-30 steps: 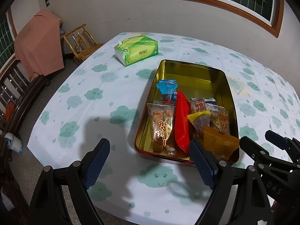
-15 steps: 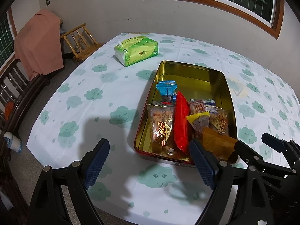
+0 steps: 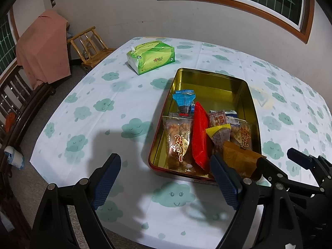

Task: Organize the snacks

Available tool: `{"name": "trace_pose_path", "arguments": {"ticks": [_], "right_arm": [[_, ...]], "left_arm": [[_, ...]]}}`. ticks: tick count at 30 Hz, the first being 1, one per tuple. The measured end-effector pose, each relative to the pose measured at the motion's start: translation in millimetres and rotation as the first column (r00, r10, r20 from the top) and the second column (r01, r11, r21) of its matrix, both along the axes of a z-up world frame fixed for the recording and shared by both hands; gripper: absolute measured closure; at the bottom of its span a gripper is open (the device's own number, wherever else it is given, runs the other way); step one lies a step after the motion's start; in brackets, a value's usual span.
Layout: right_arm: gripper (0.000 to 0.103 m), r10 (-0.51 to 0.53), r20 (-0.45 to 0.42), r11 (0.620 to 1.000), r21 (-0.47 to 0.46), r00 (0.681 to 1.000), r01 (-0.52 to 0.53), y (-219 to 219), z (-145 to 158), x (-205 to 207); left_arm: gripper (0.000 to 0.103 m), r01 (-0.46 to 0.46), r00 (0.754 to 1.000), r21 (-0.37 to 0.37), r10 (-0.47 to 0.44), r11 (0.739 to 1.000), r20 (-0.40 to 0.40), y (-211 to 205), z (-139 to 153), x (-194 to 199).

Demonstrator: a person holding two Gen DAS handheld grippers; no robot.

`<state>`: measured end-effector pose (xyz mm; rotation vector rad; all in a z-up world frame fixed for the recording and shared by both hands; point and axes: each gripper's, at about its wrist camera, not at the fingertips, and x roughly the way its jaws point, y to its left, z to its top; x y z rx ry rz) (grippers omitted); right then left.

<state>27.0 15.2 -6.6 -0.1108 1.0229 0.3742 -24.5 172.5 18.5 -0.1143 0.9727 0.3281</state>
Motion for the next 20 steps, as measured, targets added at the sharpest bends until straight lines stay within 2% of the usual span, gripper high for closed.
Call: {"name": "trace_pose_path", "arguments": {"ticks": [20], "right_arm": [[0.024,0.001,-0.007,1.000,0.004,1.000,-0.001,-0.5,-2.8,1.0]], "left_arm": [[0.016,0.035,0.999,0.003,-0.035,0.999,0.014,-1.1,4.0,-4.2]]}}
